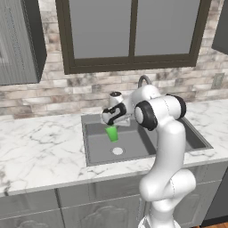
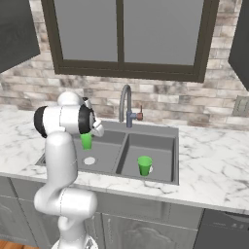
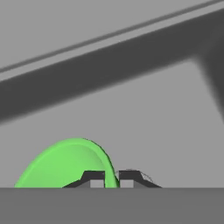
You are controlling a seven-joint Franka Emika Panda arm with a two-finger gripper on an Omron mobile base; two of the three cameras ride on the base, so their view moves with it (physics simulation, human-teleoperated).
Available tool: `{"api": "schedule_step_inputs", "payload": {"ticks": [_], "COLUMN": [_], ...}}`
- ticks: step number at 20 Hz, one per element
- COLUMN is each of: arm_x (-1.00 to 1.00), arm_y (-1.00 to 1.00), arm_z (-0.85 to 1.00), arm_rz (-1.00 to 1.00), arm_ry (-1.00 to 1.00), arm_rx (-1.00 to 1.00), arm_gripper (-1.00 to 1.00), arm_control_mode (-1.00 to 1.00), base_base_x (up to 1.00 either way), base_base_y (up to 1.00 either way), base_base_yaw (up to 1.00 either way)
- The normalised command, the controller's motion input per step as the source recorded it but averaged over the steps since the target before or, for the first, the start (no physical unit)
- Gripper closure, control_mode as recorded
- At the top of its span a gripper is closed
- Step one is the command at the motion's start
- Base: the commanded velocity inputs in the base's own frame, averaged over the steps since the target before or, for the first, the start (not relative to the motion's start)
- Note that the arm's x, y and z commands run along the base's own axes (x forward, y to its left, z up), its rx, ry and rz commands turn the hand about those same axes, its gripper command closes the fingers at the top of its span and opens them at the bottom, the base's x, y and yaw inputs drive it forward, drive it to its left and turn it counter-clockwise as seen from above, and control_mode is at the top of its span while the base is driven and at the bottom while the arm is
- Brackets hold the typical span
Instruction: Place the cup in the left basin and the cup in the right basin of the sink.
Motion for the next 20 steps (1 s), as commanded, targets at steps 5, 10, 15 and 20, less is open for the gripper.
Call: {"api": "schedule_step_inputs", "payload": {"ticks": [5,10,15,20], "arm_x": [0.01,0.01,0.03,0.0], "arm_y": [-0.07,-0.06,-0.06,-0.04], "arm_z": [-0.07,-0.04,-0.12,-0.17], "arm_rz": [-0.06,-0.06,-0.05,-0.04], "arm_ry": [-0.07,-0.09,-0.08,-0.07], "arm_rx": [0.0,0.0,0.0,0.0], "arm_gripper": [1.0,1.0,1.0,1.0], "arm_control_mode": [-1.0,-1.0,-1.0,-1.0], "base_base_x": [0.0,0.0,0.0,0.0], "base_base_y": [0.0,0.0,0.0,0.0], "base_base_yaw": [0.0,0.0,0.0,0.0]}}
